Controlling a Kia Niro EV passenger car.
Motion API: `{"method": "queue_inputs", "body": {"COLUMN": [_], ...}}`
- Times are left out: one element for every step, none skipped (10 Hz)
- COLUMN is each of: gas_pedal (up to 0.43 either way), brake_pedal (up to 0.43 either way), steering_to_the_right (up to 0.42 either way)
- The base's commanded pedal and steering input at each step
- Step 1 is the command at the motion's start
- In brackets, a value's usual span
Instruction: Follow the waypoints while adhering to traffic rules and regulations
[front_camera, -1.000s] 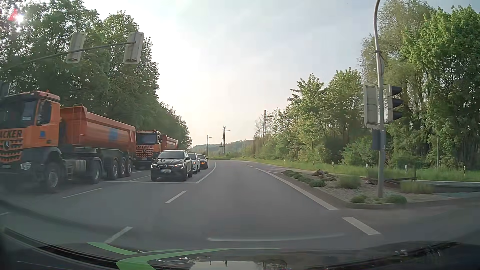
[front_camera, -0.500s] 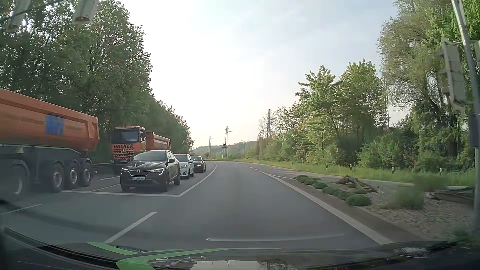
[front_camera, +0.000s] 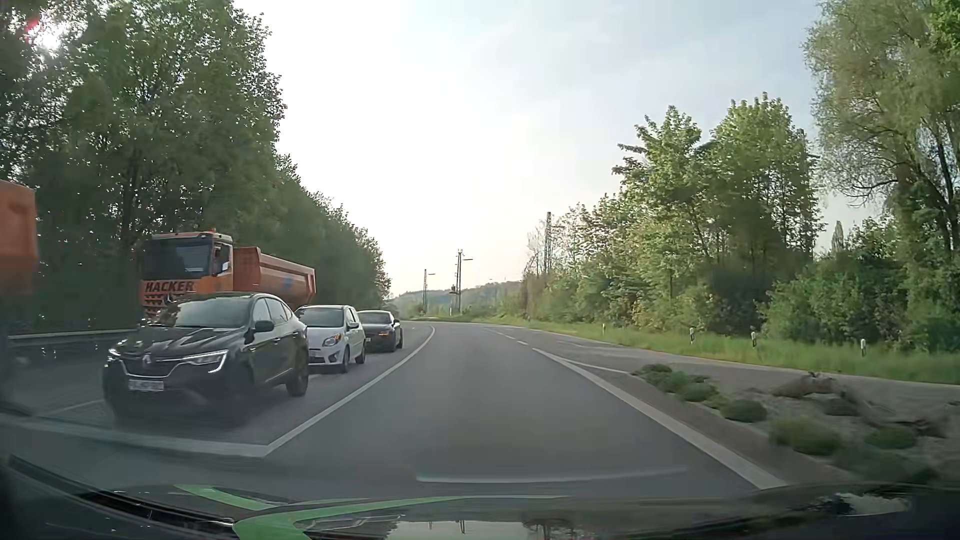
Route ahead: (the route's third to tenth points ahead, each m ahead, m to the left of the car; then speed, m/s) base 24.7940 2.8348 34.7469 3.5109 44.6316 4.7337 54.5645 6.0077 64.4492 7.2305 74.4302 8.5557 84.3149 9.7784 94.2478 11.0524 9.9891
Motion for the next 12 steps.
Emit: {"method": "queue_inputs", "body": {"gas_pedal": [0.378, 0.37, 0.37, 0.37, 0.37, 0.37, 0.37, 0.37, 0.37, 0.37, 0.37, 0.37], "brake_pedal": [0.0, 0.0, 0.0, 0.0, 0.0, 0.0, 0.0, 0.0, 0.0, 0.0, 0.0, 0.0], "steering_to_the_right": [-0.013, -0.013, -0.013, -0.013, -0.013, -0.013, -0.012, -0.012, -0.012, -0.012, -0.012, -0.012]}}
